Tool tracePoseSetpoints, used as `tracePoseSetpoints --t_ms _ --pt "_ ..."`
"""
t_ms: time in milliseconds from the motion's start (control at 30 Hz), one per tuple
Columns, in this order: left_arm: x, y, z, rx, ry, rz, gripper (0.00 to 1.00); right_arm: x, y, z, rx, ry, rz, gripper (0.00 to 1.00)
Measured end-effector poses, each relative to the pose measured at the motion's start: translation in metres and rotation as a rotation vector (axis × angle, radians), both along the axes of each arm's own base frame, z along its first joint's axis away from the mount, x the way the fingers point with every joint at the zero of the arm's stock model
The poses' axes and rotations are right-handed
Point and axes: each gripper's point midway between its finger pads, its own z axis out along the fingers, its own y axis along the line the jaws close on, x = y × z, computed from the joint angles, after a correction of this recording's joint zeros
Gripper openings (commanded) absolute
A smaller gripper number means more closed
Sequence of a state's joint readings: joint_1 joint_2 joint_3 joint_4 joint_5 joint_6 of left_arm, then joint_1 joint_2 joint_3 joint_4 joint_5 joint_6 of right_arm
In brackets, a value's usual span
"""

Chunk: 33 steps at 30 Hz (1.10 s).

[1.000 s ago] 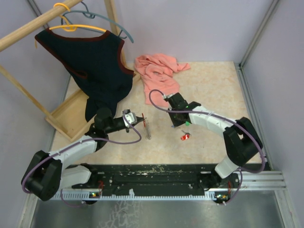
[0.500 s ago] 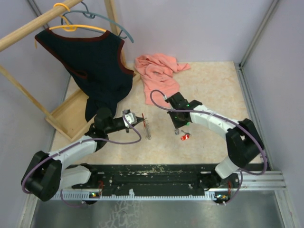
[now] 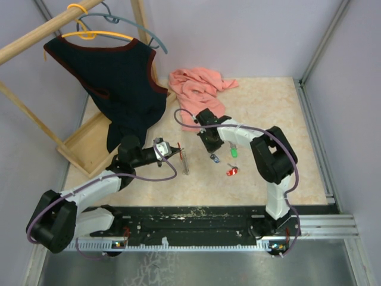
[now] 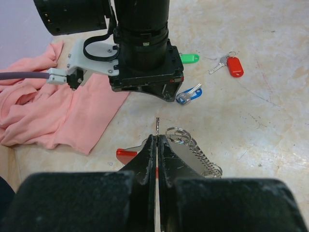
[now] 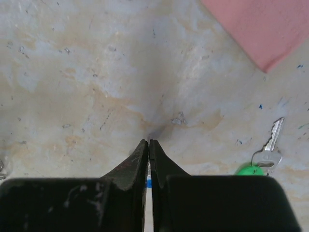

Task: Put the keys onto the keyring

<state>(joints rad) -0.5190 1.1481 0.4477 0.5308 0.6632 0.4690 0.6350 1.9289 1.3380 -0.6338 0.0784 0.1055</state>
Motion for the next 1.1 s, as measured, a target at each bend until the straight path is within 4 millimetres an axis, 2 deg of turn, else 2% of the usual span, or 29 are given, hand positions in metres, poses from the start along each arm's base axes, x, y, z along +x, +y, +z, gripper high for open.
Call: tracePoseSetpoints --t_ms 133,233,367,533,667,933,1100 --pt "0.0 0.0 0.0 0.0 0.0 0.0 0.0 0.01 0.007 0.002 0.02 -0.03 0.009 0.2" --pt "0.0 0.0 0.0 0.0 0.0 0.0 0.0 0.015 0.011 0.004 0.04 -0.06 0.015 0.24" --pt "0.0 0.0 0.0 0.0 0.0 -0.001 0.0 0.003 0.005 0.007 0.07 -0.097 0.018 0.27" --pt "0.0 0.0 0.0 -0.001 0.0 -0.003 0.01 -0.017 -0.008 0.02 0.143 -0.196 0.0 0.26" --pt "-0.001 -0.001 0.0 -0.001 0.001 -0.006 0.01 -0.025 -0.008 0.033 0.218 -0.299 0.004 0.23" --pt "-0.001 -0.001 0.0 -0.002 0.001 -0.008 0.01 -0.01 0.0 0.042 0.287 -0.42 -0.025 0.19" --pt "-0.001 -0.001 0.0 -0.002 0.001 -0.008 0.01 -0.005 0.002 0.029 0.282 -0.411 -0.047 0.17"
